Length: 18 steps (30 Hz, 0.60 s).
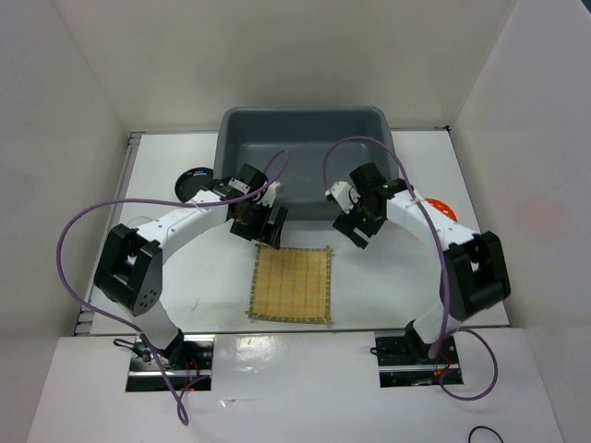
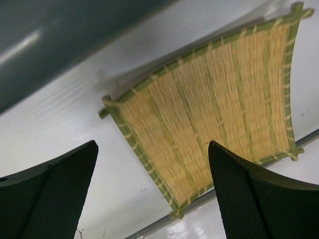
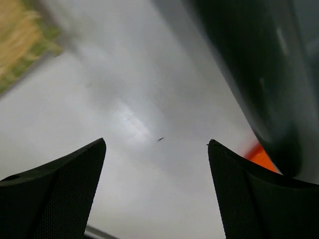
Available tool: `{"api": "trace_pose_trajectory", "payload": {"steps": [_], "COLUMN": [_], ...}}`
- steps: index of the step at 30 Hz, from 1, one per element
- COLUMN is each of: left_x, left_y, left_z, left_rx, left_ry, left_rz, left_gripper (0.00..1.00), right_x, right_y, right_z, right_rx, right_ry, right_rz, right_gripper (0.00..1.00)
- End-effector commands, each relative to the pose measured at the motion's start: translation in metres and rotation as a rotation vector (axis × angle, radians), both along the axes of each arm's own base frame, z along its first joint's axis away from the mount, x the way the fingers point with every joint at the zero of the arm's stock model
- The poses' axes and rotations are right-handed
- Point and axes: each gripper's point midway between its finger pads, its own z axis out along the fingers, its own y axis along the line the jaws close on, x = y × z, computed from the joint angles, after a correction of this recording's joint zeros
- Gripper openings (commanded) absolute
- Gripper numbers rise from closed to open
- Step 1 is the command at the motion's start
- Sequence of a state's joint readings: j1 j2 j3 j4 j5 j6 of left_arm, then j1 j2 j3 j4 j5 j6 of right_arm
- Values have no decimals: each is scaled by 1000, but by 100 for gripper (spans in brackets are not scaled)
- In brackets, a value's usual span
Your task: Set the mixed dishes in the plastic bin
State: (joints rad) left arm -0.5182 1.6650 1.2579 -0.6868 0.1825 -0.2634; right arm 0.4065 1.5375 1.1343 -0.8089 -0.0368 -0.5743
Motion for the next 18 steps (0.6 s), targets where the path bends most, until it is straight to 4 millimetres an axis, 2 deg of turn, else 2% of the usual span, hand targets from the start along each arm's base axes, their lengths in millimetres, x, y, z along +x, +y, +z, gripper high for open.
{"api": "trace_pose_trajectory", "payload": {"steps": [1,2,3,4,6,7,9,13,16,17,18], "left_x": [28,34,42,46,54,62,67,86,104,106,110], "left_y": [-1,5,2,7,10,12,16,43,51,49,50], "left_z": [13,9,16,15,12,14,13,2,7,5,5], "left_rx": [-5,15,8,24,40,41,53,65,37,29,22], "left_ry": [-67,-63,-89,-88,-89,-100,-107,-87,-103,-97,-94], "left_rz": [16,22,9,17,19,20,25,102,137,132,139], "left_gripper": [97,99,99,99,100,100,100,100,100,100,100], "right_x": [78,91,97,107,119,124,127,130,130,130,131], "right_y": [-6,-11,-14,-9,-16,-12,-14,-17,-17,-17,-17], "right_z": [23,30,31,34,37,45,49,50,47,47,52], "right_rx": [32,39,38,52,59,77,87,105,109,109,115], "right_ry": [-212,-238,-240,-254,-270,-288,-295,-300,-298,-298,-316], "right_rz": [-74,-98,-109,-105,-118,-112,-117,-124,-132,-132,-132], "right_gripper": [85,85,84,84,84,84,84,87,87,87,87]}}
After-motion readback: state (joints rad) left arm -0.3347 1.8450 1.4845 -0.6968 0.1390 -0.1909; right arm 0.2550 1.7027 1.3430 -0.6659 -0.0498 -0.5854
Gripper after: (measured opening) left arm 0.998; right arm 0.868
